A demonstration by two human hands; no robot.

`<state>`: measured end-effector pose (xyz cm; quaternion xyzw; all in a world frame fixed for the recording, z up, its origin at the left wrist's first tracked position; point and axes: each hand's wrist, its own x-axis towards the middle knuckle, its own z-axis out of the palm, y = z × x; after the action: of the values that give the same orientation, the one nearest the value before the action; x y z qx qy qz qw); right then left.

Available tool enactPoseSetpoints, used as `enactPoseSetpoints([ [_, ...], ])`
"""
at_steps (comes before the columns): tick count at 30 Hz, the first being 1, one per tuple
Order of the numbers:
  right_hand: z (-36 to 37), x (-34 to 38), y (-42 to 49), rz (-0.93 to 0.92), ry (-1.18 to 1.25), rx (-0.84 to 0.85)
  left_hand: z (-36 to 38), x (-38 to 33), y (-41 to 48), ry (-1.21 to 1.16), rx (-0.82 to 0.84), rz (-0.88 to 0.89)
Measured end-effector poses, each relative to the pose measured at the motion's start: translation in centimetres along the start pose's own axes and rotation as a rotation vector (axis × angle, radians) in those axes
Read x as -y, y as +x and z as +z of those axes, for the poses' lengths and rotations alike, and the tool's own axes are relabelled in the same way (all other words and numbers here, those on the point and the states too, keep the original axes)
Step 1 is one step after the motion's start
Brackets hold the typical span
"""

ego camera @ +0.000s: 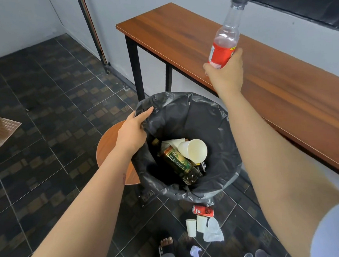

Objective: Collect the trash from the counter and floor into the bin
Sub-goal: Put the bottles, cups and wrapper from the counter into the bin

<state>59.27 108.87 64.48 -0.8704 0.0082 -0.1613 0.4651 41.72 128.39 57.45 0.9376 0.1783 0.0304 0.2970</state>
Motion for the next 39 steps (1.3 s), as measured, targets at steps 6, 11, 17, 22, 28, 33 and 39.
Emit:
enactPoseSetpoints([
  [6,-3.5,-0.3,-9.6,-0.058,0.010,0.469,-0.2,0.5,0.3,-0.015,0.010,0.001],
  [11,-3.5,-3.1,-15.4,0.034,-0.469,0.963,-0.2,0.4,0.3,-0.033,0.017,-0.017],
  [17,-0.8,-4.8,-17.9,0.045,-0.781,1.033,-0.3,0.2,0.4,-0.050,0.014,-0.033],
  [22,-0.4,-4.7,-17.6,0.042,-0.778,0.972,-0.1,0.5,0.3,-0.067,0.001,-0.032],
  [28,-4.2,-3.3,-16.1,-0.267,-0.625,0.405,0.3,0.4,0.4,-0.069,-0.005,-0.003],
  [33,-6.7,-5.7,-15.2,-0.202,-0.688,0.322,0.3,0.5,0.3,-0.060,-0.012,0.000],
  [39,-8.1,-8.1,-16.0,0.056,-0.549,0.507,0.5,0.4,0.1,-0.086,-0.022,0.009],
])
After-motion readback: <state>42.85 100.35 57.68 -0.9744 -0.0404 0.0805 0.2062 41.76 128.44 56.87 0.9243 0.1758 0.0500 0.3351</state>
